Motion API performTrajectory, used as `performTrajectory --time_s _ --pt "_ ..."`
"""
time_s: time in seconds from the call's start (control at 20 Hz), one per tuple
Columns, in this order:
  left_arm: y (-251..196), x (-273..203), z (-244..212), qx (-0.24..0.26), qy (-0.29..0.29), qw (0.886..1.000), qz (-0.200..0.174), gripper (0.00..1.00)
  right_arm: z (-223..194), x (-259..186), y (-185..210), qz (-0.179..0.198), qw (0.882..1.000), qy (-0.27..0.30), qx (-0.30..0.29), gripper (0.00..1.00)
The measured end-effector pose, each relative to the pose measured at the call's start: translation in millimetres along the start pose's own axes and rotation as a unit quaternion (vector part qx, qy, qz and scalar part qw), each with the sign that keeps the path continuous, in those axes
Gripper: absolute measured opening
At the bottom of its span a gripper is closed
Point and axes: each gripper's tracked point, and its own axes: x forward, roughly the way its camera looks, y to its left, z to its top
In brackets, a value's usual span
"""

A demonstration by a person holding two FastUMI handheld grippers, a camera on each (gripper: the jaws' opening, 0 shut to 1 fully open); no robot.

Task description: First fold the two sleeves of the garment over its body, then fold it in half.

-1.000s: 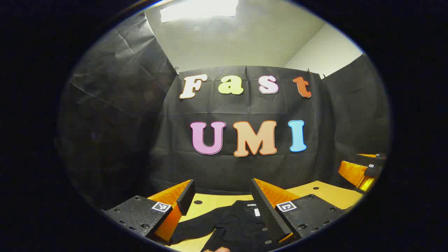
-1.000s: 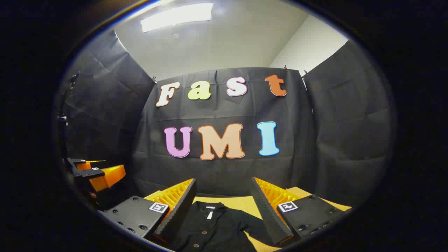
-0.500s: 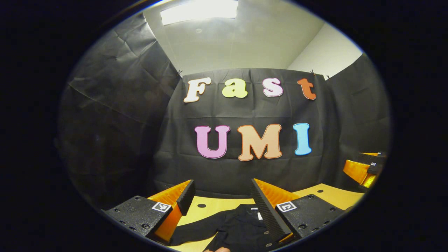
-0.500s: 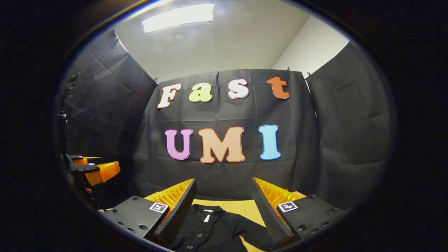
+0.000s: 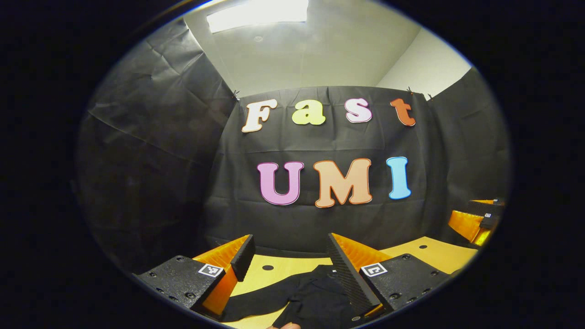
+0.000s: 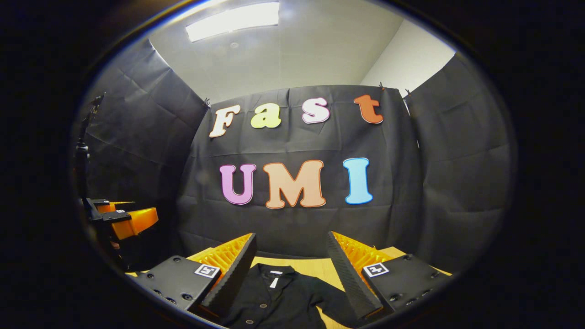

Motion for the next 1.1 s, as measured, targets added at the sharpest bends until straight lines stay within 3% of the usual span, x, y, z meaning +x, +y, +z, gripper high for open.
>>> performTrajectory --time_s 0.65,1.1 --pt "11.9 16.5 -18.0 0.001 0.011 1.0 -0.024 0.92 -4.1 9.4 16.4 -0.023 1.0 -0.005 -0.002 0.96" --pt "2.7 19.8 -12.6 -0.01 0.014 1.0 -0.014 0.93 -3.5 13.3 7.7 -0.01 1.0 -0.002 -0.002 0.99"
